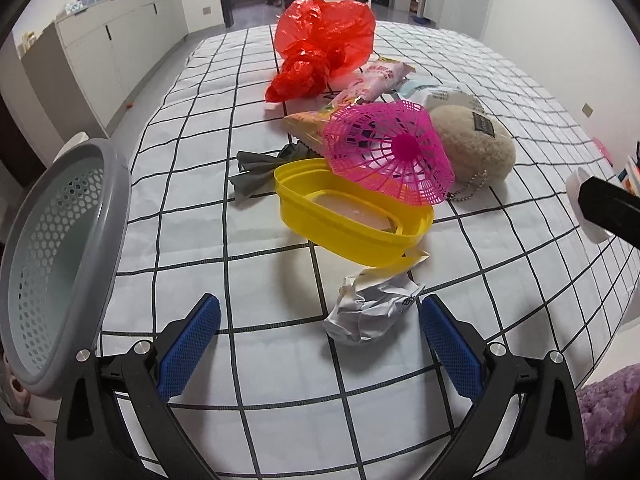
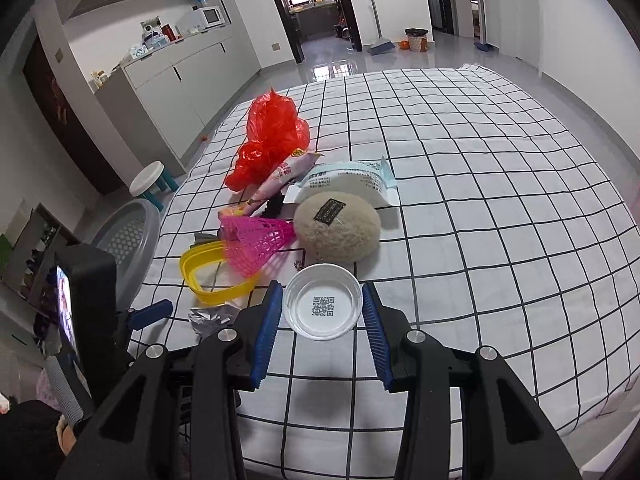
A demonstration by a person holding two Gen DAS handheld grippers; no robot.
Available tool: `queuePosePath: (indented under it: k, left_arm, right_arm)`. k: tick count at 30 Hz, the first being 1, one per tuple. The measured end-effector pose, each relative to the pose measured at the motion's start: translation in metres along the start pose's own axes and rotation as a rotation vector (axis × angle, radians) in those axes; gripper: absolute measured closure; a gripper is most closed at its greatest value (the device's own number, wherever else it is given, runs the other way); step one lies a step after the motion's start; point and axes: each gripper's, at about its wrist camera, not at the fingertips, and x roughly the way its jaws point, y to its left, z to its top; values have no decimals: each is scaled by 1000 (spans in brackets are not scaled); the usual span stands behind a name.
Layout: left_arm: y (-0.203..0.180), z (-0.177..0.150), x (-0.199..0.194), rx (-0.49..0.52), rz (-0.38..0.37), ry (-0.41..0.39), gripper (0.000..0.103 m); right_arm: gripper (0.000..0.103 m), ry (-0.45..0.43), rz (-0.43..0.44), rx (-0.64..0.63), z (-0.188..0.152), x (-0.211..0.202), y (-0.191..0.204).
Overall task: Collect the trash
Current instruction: 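Close the left tool on the crumpled foil while the right tool holds the cap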
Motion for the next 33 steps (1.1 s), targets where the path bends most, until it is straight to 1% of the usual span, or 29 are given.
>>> queuePosePath:
  k: [6,12,18,25,26,28,30,31,33]
  left_arm:
    - [0,2,1,5,-6,18,5]
    - [3,2,3,1,-4,3,5]
    - [2,4,3,4,-2,11,5]
    - [1,2,1,-10,4,-22,7]
    - [0,0,0,-6,5,-26,8]
    - [-2,-2,-3,2,-3,-37,16]
    - [-6,-4,-8,15,-6,-49,31]
    - [-7,-5,-10,21,-7,-54,34]
    - [-9,-6,-12,26,-12,-57,46]
  right_arm:
    - [63,-5,5,1,0,-2,0]
    - [63,-3,8,3,0,-2,0]
    - [63,-5,6,1,0,-2,0]
    - [63,-7,3,-2,0,-1,2]
    - [63,-6,2,-4,0,-1,2]
    - [63,-2,0,-6,0,1,2]
    - [63,-1,-1,-7,-1,1,2]
    - [63,-2,-2,-4,-1,0,0]
    - [63,-1,-6,3,-2,0,-4]
